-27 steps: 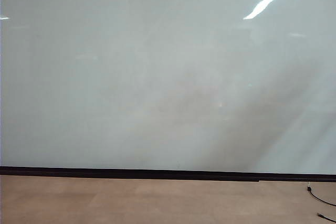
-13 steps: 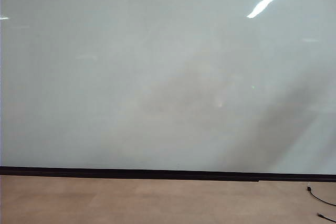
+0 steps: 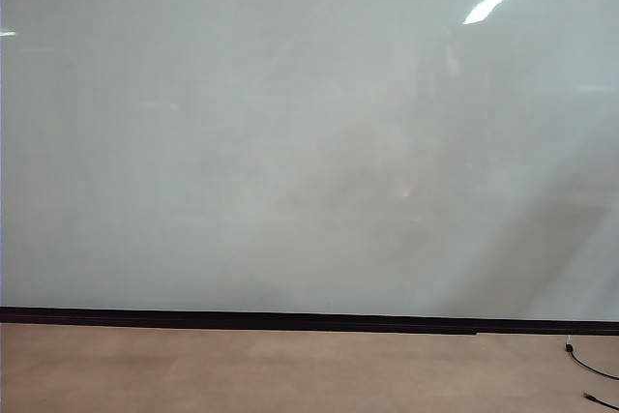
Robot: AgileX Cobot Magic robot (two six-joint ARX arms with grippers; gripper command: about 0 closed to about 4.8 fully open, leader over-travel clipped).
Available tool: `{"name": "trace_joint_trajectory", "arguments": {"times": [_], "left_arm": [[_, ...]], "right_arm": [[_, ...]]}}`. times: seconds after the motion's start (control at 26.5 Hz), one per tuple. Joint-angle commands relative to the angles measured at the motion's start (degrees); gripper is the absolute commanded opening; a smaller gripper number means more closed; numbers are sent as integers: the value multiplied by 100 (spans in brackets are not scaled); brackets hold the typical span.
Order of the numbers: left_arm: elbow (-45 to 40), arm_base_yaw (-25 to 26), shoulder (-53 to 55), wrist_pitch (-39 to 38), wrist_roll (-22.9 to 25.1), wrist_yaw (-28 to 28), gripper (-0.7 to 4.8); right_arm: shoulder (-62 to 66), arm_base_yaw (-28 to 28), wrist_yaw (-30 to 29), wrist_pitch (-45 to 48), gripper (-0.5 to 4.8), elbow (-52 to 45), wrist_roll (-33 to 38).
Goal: Pick up the pen on the shelf to the right of the whiteboard and write the letter Z.
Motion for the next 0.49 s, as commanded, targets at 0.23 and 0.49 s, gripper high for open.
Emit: {"name": "trace_joint_trajectory", "arguments": {"times": [0.23, 0.49], "left_arm": [[13, 0, 2, 31, 24, 2, -4], [13, 0, 2, 28, 24, 0, -5]], "right_arm": [[929, 9, -529, 573, 439, 664, 114], [1499, -129, -1121, 525, 426, 1386, 94]]}}
